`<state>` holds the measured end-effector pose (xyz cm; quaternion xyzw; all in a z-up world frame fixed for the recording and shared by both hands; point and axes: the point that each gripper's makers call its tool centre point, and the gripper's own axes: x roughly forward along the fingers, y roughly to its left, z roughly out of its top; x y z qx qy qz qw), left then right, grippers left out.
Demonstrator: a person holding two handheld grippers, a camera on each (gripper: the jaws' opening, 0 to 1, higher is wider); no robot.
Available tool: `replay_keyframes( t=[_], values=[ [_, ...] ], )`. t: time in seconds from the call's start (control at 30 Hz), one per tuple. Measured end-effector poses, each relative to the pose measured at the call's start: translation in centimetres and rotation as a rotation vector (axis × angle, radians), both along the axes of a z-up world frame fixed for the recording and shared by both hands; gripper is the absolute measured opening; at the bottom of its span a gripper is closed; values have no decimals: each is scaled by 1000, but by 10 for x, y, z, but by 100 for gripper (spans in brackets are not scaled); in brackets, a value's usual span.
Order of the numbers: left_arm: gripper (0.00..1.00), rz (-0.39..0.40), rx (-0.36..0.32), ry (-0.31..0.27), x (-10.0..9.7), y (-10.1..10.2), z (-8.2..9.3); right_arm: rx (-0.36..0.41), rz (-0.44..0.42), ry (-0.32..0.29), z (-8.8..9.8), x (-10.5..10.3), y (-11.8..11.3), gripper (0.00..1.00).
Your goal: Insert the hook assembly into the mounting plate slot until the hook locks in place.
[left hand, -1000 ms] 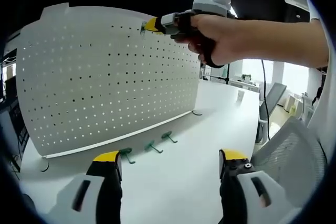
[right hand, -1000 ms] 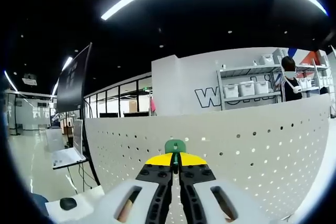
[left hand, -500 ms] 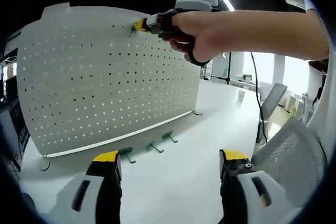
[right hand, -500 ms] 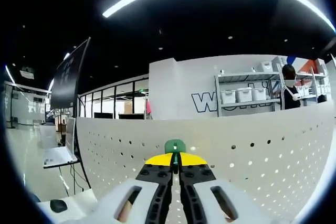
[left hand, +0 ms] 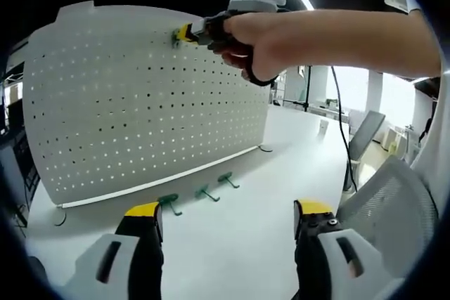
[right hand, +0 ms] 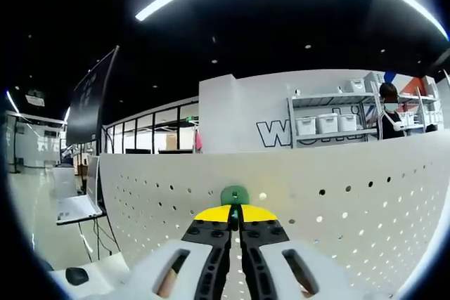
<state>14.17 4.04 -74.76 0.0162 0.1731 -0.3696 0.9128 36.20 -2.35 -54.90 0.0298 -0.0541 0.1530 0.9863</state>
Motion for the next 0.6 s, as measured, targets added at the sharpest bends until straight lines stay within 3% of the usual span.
replay_keyframes(
  t=[0.27,0.37,0.6],
  values=[
    [78,4,-5,6,0,1,-2,-38,-54,-2,0,1,2,1],
    [78,9,-6,3,0,1,-3,-6,-97,27,0,4,1,1],
    [80,28,-41,7,2,4,-1,-9,-175,31,0,4,2,1]
  ],
)
